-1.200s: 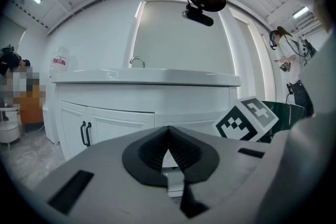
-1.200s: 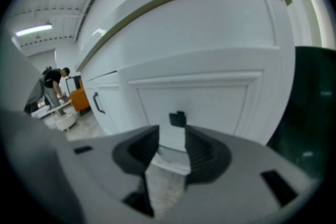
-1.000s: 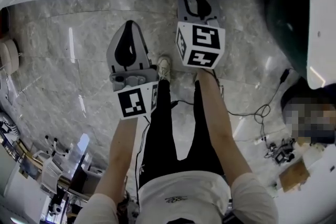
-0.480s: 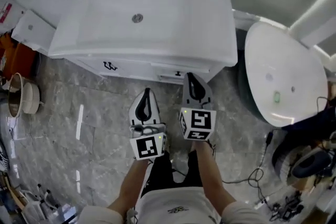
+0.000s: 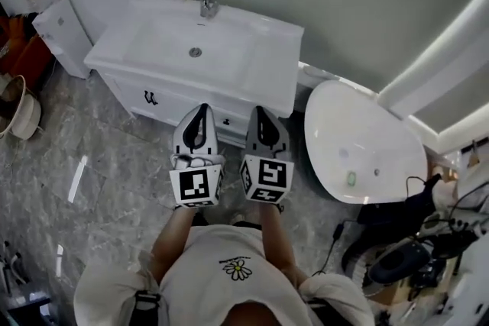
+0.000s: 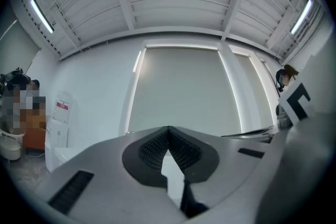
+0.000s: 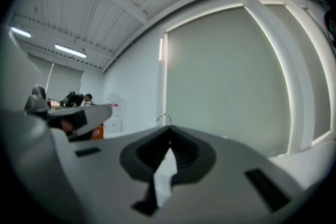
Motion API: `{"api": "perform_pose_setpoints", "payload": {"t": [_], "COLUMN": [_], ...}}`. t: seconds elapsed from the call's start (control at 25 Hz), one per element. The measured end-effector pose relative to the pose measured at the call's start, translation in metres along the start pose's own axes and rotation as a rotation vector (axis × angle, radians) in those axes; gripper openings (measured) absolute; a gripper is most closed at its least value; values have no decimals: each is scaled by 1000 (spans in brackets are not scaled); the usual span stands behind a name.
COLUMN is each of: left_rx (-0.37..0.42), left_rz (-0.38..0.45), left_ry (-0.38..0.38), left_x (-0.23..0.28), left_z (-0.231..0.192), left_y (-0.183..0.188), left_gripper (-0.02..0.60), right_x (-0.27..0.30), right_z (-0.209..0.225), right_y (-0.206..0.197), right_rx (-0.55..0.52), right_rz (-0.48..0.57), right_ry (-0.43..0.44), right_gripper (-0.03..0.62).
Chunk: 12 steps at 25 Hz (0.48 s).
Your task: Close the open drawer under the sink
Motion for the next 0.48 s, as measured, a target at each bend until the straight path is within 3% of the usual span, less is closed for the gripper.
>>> {"api": "perform_pose_setpoints", "payload": {"t": [0.12, 0.24, 0.4, 0.48], "left_rx": [6, -21, 1, 0], "left_rz": [58, 48, 53, 48], "left_ry": [-12, -16, -7, 2], "left_x": [-8, -15, -18, -18], "left_z": [25, 38, 48, 53], "left_y": [14, 18, 14, 10], "left_gripper": [20, 20, 20, 20], "right_x": [-25, -35, -44, -48], "right_z": [8, 3, -1, 4], "right_y": [9, 10, 4, 1], "right_rx": [-19, -50, -162, -169], "right_rz": [36, 35, 33, 29], "right_ry": [6, 36, 59, 69], "right_gripper": [29, 29, 29, 29]}}
Point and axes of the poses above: the fingertips, and each gripper's own axes: x forward along the fingers, z to its right, y out of its top, the point moved 5 cm from there along -x, backward along the fingers, and after that the axes turned 2 degrees about -y, right-handed, at the moved point
